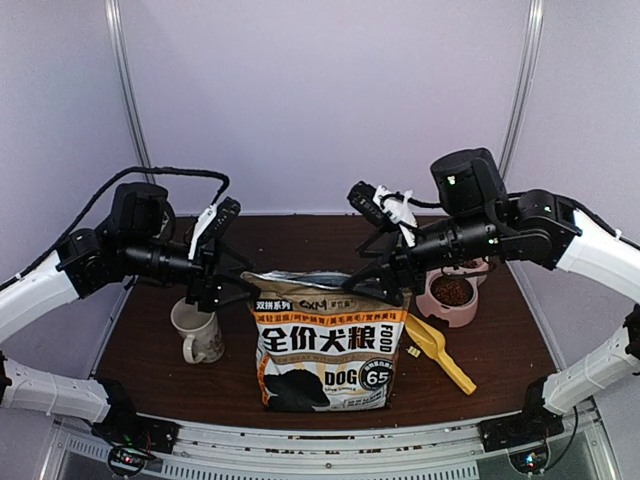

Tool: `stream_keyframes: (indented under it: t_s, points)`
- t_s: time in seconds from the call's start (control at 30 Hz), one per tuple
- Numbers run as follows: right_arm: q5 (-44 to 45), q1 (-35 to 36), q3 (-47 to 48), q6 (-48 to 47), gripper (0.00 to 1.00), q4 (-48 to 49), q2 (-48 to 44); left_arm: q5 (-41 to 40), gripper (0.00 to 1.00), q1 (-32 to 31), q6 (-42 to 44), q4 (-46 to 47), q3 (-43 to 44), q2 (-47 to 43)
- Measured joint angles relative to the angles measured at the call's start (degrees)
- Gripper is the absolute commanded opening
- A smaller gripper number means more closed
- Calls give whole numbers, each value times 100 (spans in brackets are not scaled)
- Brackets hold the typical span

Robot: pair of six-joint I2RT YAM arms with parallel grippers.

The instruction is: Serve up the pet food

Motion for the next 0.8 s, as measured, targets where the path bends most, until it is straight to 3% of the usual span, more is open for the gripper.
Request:
stream_keyframes:
  t_s: [0.37,0.7,0.77,0.8]
  points:
    - [575,380,1143,-662,83,-892,1172,-129,67,0,-304,330,-365,-33]
    - [1008,750,1937,-890,77,-1058,1880,-59,43,-2,-407,492,-376,-61]
    - [1078,824,2057,-907,67,-1075,2061,-22,41,-2,-409,514,-393,-61]
    - [1128,850,2135,-925,57,-1086,2142,-4,41,-2,-409,520,-400,-61]
